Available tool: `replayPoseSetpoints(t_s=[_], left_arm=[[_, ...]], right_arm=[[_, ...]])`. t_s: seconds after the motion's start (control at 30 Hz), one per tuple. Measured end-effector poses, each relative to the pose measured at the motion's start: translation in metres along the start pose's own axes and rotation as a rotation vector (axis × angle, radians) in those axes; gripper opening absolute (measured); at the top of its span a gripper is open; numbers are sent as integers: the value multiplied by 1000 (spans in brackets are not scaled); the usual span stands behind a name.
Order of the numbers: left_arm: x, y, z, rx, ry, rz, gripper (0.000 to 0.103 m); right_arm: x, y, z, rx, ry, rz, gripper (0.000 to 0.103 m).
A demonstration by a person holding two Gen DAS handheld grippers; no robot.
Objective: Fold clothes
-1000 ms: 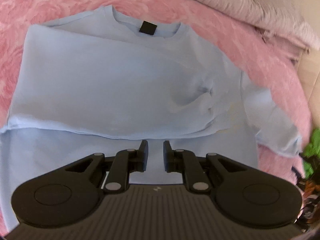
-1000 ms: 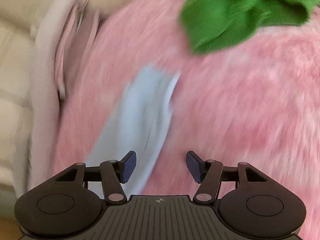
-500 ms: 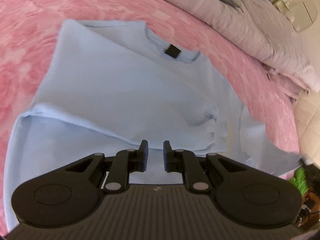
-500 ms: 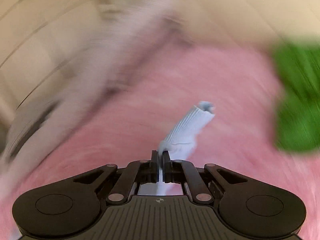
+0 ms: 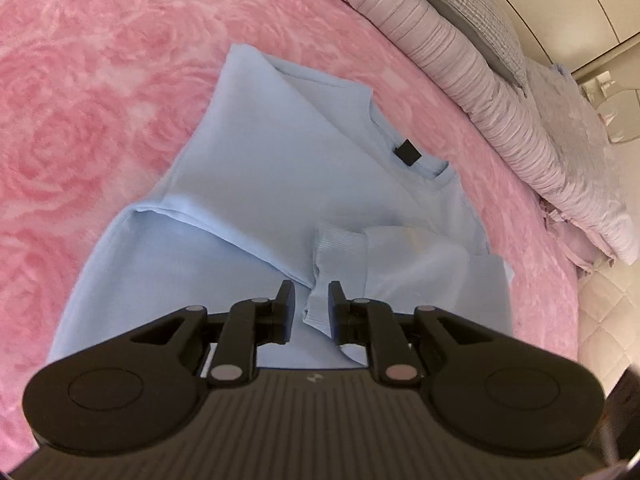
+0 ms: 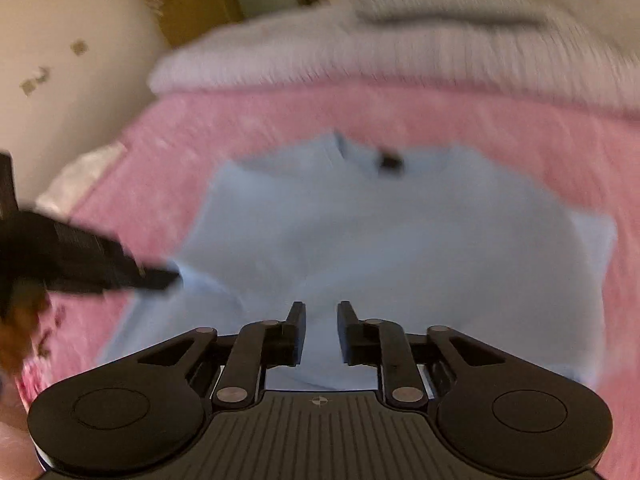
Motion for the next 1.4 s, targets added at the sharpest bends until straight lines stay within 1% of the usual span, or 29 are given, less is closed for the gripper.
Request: replayPoseSetpoints(t_s=[0.1, 0.17, 0.2, 0.27, 0.33, 0.4, 0.5, 0.6, 0.63, 0.67, 0.7, 0.77, 0.8, 0.87, 0.9, 0.97, 1.0, 1.03, 1.1, 1.17, 1.2, 1.23, 1.3, 1.4], left_arm=[[2, -21, 4, -51, 27, -36, 18], [1, -34, 5, -67, 43, -55, 22], [0, -39, 5, -64, 46, -63, 22], [-3, -48, 3, -11, 28, -71, 22], [-7, -51, 0, 27, 16, -75, 23], [-11, -54, -6, 34, 33, -84, 26], [-19, -62, -15, -18, 110, -104, 28], [-22, -73, -23, -88, 209, -76, 25], [-22, -74, -23, -108, 222, -61, 11], [-19, -71, -19, -116, 200, -56, 4], [-14, -63, -11, -123, 146, -39, 3], [-1, -34, 15, -145, -7, 49, 3], [5, -19, 28, -150, -90, 100, 3], [19, 13, 51, -137, -277, 238, 3], [26, 26, 58, -121, -355, 294, 3], [40, 37, 57, -56, -445, 351, 3], [47, 38, 52, -17, -475, 361, 3], [52, 30, 39, 26, -466, 332, 3], [56, 12, 13, 78, -429, 269, 3], [53, -12, -15, 97, -362, 170, 3], [50, -22, -26, 103, -333, 135, 3], [49, -28, -33, 110, -322, 127, 3], [48, -32, -36, 102, -315, 141, 3], [48, -26, -34, 50, -292, 179, 3]], right_arm=[[-24, 3, 32, -66, -83, -94, 22], [-25, 14, 65, -116, -195, -111, 22], [-27, 22, 81, -136, -270, -106, 22], [-33, 40, 111, -174, -435, -91, 22], [-38, 46, 124, -192, -523, -82, 22], [-41, 49, 132, -205, -589, -76, 22], [-47, 54, 144, -224, -689, -66, 22], [-53, 59, 157, -243, -789, -56, 22], [-53, 57, 157, -247, -789, -55, 22], [-50, 54, 155, -250, -766, -56, 22], [-47, 50, 153, -252, -743, -56, 22], [-41, 43, 148, -257, -697, -58, 22], [-38, 40, 146, -259, -674, -58, 22], [-32, 33, 142, -263, -627, -60, 22], [-30, 29, 140, -265, -604, -60, 22], [-24, 22, 135, -270, -558, -62, 22], [-21, 19, 133, -272, -535, -62, 22], [-18, 15, 131, -274, -512, -63, 22], [-12, 8, 127, -278, -465, -64, 22], [-8, 2, 121, -285, -415, -70, 22], [-7, 0, 118, -293, -391, -75, 22], [-7, -2, 116, -303, -372, -78, 22], [-6, -5, 112, -323, -334, -83, 22], [-8, -6, 108, -342, -314, -85, 22]])
Point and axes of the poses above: each gripper's, at about its wrist camera, not at the fingertips, and y roughly against the way its jaws point, z to its right, x to its top, the point moved 2 cm from there along -y, roughly the way its jaws point, and after that the axes turned 1 degree about y, right-handed, at the moved point
